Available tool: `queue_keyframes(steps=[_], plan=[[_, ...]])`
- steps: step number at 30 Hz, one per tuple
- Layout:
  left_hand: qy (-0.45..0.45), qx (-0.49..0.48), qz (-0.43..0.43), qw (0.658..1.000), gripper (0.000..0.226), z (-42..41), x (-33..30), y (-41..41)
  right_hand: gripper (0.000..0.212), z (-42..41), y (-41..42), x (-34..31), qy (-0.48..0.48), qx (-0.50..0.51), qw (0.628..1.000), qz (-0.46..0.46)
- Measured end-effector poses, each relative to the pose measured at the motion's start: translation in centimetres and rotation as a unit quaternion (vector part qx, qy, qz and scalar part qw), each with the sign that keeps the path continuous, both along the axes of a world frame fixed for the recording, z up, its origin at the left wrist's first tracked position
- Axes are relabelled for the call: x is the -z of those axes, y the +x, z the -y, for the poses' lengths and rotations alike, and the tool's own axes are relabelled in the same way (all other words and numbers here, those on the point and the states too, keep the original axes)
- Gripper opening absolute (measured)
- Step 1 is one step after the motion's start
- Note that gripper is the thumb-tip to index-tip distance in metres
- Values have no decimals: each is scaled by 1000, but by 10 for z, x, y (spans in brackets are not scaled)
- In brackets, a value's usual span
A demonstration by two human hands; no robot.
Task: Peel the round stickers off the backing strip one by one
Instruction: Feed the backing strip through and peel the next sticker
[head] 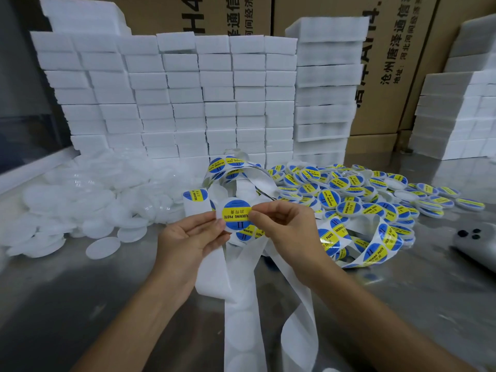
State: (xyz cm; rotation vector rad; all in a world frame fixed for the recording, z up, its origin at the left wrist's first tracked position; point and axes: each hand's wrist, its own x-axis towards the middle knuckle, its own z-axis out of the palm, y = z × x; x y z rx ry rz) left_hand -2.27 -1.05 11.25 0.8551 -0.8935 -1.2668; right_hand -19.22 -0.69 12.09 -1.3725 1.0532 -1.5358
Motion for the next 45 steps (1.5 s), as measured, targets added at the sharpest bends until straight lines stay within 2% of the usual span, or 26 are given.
queue_keyframes(steps=[22,28,33,38,40,42,45], plan=[[-26,-12,42,999,38,-3,-1,-1,8,0,0,1,0,8,1000,-15],[-50,-48,81,994,18,-5,-3,-3,9,2,0,3,-7,17,999,-32],[-100,-75,131,983,24,-8,-5,-6,11,2,-2,4,-39,42,995,-76],[-132,-82,168,973,27,-10,-5,-8,5,3,-3,7,-109,97,974,-175],[-133,-79,166,974,27,-10,-5,-9,2,3,-4,9,-144,120,957,-220],[-127,-74,148,978,27,-10,-6,-7,12,4,-6,9,-154,144,946,-246],[-103,-40,93,989,19,-9,-8,-4,18,4,-8,9,-139,146,952,-232]])
